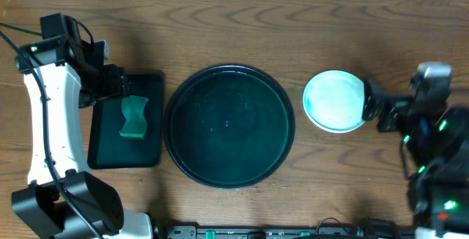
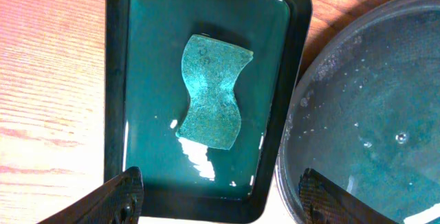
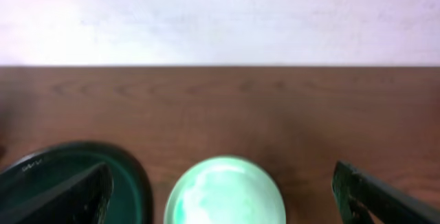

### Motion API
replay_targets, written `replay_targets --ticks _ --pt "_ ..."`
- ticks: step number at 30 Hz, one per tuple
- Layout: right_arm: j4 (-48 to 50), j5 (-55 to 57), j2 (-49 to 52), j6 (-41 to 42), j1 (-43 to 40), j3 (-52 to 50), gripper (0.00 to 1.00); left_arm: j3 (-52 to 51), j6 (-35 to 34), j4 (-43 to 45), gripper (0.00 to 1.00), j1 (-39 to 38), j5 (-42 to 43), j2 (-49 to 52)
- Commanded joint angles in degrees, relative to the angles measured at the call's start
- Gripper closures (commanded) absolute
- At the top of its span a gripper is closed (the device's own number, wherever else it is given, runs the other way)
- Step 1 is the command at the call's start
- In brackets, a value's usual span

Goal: Clean dirty plates on tray and stack at the side

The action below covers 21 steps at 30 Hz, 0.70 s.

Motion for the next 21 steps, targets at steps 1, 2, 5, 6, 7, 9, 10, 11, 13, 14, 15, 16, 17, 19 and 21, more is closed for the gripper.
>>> replay_targets --ticks 1,2,5,6,7,9,10,11,13,14,15,16,17,19,21 --pt "9.25 0.33 -10.21 -1.03 0.59 -15.23 0.01 0.46 0.76 -0.2 0.27 0.2 0.52 0.33" --pt "13.73 0.28 -14.88 -1.01 0.61 -21.7 0.01 0.46 0.76 -0.2 0.27 0.2 0.55 0.33" --pt "19.17 0.13 -22.38 -0.98 0.59 -31.01 0.01 0.46 0.76 -0.2 0.27 0.2 0.55 0.33" --pt "20.48 0.13 -24.87 -0.72 0.59 -33.75 0.01 0.46 0.76 -0.2 0.27 0.2 0.55 0.33" --pt "21.29 0.15 -27.17 -0.26 0.59 -36.04 0.01 0.46 0.76 -0.2 0.27 0.2 0.55 0.33" --pt "22.03 0.13 -30.91 0.72 0.59 -39.39 0.01 0.46 0.76 -0.2 0.27 0.2 0.55 0.33" --pt "22.05 0.13 -32.52 1.38 0.59 -40.68 0.01 0.46 0.76 -0.2 0.27 0.2 0.55 0.33" --pt "22.05 0.13 -33.81 1.81 0.59 -41.66 0.01 0.46 0.76 -0.2 0.27 0.2 0.55 0.33" --pt "22.01 -0.28 -35.74 1.79 0.59 -43.04 0.01 0.46 0.76 -0.2 0.27 0.2 0.55 0.33" --pt "21.97 -0.28 -36.44 1.79 0.59 -43.52 0.01 0.46 0.76 -0.2 0.27 0.2 0.55 0.33" --pt "21.97 -0.28 -37.05 1.77 0.59 -43.95 0.01 0.46 0.76 -0.2 0.27 0.2 0.55 0.33" --pt "21.92 -0.28 -37.64 1.77 0.59 -44.39 0.01 0.46 0.76 -0.22 0.27 0.2 0.55 0.33" --pt "21.84 -0.28 -38.18 1.75 0.59 -44.89 0.01 0.46 0.76 -0.2 0.27 0.2 0.55 0.33" --pt "21.05 -0.26 -39.28 1.77 0.59 -45.81 0.01 0.46 0.76 -0.2 0.27 0.2 0.55 0.33" --pt "20.94 -0.28 -39.91 1.75 0.61 -45.77 0.01 0.46 0.76 -0.2 0.27 0.2 0.55 0.33"
